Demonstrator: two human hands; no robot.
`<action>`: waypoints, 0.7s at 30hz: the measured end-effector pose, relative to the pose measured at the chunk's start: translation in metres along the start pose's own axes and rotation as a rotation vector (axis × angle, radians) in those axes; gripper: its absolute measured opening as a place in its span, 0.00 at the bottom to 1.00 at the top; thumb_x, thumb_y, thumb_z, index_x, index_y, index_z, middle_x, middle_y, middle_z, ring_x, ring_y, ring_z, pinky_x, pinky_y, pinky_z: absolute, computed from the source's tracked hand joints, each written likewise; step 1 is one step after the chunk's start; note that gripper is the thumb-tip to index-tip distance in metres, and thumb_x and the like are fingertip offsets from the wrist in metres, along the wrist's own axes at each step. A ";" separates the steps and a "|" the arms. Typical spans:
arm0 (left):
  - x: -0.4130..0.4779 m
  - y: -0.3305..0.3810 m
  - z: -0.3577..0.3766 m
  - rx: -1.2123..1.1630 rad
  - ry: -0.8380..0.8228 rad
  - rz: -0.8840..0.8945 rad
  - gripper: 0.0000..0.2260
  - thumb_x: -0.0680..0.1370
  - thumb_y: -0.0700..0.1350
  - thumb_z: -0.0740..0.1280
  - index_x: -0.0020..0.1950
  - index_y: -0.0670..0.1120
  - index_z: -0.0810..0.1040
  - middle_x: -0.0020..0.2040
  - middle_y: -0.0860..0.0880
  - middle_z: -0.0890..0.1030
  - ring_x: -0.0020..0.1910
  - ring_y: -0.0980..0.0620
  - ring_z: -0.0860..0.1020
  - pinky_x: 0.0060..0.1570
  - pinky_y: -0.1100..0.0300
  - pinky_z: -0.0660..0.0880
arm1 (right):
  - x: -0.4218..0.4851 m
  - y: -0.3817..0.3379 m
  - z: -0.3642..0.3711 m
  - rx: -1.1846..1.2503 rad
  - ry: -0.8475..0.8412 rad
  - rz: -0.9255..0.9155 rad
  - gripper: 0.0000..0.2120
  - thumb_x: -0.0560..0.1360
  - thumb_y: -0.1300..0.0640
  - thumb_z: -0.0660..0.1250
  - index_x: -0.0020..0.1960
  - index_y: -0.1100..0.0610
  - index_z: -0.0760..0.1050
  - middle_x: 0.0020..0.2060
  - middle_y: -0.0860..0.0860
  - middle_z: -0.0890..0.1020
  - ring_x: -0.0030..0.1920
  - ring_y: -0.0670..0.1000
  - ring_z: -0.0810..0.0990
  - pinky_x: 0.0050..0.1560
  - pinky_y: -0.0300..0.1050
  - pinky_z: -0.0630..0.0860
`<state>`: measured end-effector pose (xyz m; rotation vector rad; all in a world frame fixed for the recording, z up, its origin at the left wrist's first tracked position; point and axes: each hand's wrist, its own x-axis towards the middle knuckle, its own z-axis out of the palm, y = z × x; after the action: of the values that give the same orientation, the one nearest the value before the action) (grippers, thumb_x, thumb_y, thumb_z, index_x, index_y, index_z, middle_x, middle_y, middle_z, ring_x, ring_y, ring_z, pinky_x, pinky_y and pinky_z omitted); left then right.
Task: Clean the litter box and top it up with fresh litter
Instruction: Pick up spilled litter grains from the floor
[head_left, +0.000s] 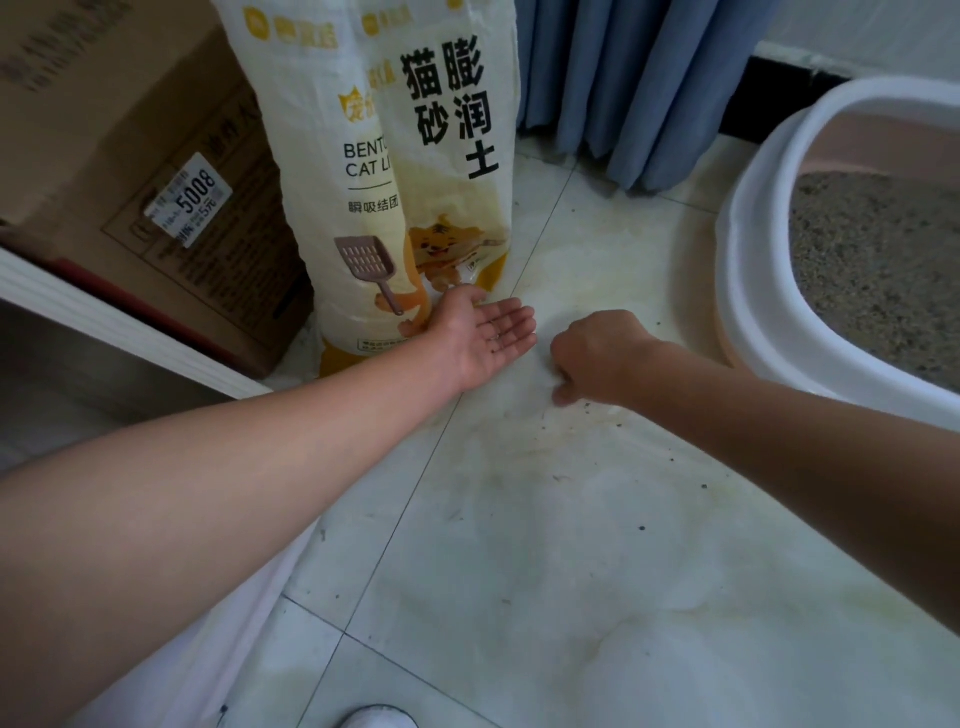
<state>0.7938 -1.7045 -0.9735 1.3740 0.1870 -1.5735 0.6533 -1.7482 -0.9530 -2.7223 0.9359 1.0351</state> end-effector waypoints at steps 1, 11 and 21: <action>0.000 0.000 -0.001 0.001 -0.006 -0.002 0.16 0.82 0.46 0.57 0.50 0.36 0.79 0.45 0.39 0.83 0.45 0.43 0.81 0.48 0.50 0.81 | 0.001 0.003 -0.001 -0.012 0.002 -0.008 0.25 0.75 0.36 0.66 0.60 0.55 0.77 0.50 0.51 0.80 0.54 0.55 0.81 0.44 0.44 0.72; 0.003 0.002 0.002 -0.051 -0.030 0.006 0.18 0.84 0.49 0.56 0.54 0.36 0.78 0.47 0.38 0.82 0.47 0.43 0.81 0.49 0.50 0.81 | 0.006 -0.028 -0.011 -0.279 -0.056 -0.101 0.19 0.80 0.54 0.66 0.70 0.56 0.71 0.65 0.52 0.77 0.66 0.56 0.76 0.58 0.48 0.74; -0.005 0.005 -0.005 0.008 -0.042 -0.015 0.20 0.84 0.50 0.57 0.54 0.35 0.79 0.47 0.38 0.82 0.47 0.42 0.81 0.51 0.49 0.80 | 0.008 -0.014 -0.012 0.032 -0.171 -0.049 0.12 0.76 0.55 0.65 0.53 0.59 0.82 0.31 0.46 0.83 0.40 0.46 0.82 0.49 0.41 0.79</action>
<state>0.8003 -1.7009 -0.9689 1.3473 0.1655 -1.6158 0.6726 -1.7444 -0.9511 -2.5679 0.8464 1.2093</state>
